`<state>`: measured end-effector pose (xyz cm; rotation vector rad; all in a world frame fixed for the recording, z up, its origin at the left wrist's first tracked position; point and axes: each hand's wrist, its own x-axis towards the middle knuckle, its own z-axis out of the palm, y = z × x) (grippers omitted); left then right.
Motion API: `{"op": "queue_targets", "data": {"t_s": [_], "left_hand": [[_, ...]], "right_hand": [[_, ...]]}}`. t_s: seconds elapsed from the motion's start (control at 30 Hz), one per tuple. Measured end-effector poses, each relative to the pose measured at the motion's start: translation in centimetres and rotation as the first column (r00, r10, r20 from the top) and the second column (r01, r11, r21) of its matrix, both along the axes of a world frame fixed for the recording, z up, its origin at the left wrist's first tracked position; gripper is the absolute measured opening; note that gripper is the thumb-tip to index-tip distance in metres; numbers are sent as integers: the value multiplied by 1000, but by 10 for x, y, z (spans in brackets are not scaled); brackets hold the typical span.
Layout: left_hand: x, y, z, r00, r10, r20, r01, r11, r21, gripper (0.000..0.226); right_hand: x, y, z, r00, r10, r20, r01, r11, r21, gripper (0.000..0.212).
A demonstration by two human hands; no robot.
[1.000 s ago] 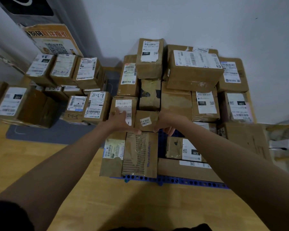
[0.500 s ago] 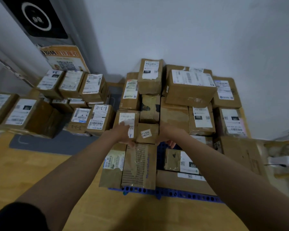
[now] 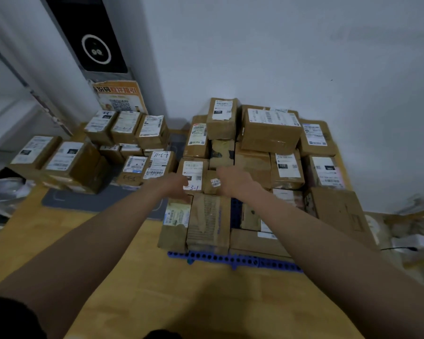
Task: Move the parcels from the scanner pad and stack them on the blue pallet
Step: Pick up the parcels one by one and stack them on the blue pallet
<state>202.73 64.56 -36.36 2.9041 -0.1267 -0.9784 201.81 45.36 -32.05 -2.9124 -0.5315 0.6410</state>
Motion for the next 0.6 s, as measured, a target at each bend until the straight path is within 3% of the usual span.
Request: {"op": "queue_targets", "data": {"t_s": [0.07,0.2,0.43,0.6], "left_hand": [[-18,12,3,1000,-1,-5,1,1000,21,64],[-54,45,9,1000,19,23,-20,999,49,57],[-98,133,10,985,173,-22,-172,985,29,52],[-103,198,-1,964,265,-19,-265,964,-31,68]], "right_hand": [[-17,21,-2,999,41,24,-42,999,29,42],[-45,60,-16,991,132,-5,-132,991,24,50],[-57,116,-21,975,206,-86,-204,978,37,41],[-54,168,-25,968,207,-140,-205,978,26,26]]}}
